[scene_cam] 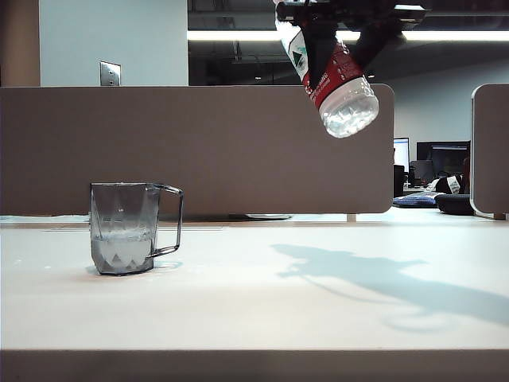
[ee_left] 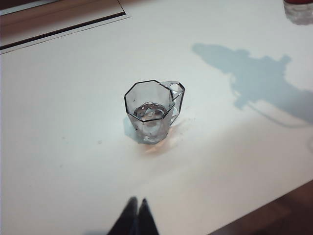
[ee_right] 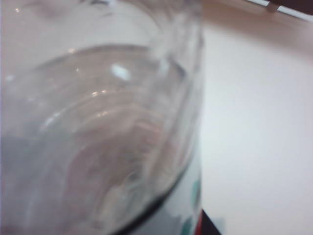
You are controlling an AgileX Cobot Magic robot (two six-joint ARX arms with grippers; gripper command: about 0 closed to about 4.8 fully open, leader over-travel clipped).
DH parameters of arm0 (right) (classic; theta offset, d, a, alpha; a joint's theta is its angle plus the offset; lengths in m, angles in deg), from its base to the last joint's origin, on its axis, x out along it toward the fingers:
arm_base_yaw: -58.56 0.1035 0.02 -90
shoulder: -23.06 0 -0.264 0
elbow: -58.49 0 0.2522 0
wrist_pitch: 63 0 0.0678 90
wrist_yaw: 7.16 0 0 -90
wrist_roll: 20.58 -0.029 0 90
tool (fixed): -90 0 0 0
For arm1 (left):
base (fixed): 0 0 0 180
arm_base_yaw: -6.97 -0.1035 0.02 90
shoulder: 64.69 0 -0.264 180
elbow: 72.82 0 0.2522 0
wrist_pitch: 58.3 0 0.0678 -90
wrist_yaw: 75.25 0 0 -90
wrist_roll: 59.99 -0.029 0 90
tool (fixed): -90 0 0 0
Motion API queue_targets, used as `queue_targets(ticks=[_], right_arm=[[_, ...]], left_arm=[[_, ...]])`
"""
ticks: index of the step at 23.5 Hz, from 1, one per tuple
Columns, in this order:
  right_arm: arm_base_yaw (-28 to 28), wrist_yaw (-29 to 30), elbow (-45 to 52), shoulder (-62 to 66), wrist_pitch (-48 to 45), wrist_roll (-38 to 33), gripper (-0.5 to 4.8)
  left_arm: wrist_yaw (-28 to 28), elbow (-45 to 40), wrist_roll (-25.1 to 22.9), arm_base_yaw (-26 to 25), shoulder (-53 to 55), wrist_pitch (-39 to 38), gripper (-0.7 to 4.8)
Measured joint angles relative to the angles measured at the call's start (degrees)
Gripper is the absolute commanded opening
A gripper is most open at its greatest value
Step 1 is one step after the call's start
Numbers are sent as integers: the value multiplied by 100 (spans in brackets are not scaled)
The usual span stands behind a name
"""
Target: Pick up the mineral water bottle on the table and pour water into the mug until it's half full.
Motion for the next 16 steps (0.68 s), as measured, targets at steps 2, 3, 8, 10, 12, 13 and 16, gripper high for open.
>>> queue_targets(ticks=[2,3,8,10,12,13,16], right_arm=[[0,107,363,-240,-118,-17,255],[4,129,599,-389,-234,-22,255],[0,118,2284,-1392,-1700,-111,255],[0,103,3084,-1703,-2570,-280,255],[0,103,3635,-1803,-3331,-323,255],[0,101,3869,-1818,-3698,-330,255],[0,101,4555,-1646,-5080,-343,255]], left_arm=[[0,0,0,0,0,-4,-5],[0,0,0,0,4,-7,-5],[0,2,0,0,-9,-72,-5],[0,2,0,2,2,-151,-5],[0,2,0,0,4,-197,-5],[0,2,0,0,11,-219,-5],[0,2,0,0,9,-273,-5]])
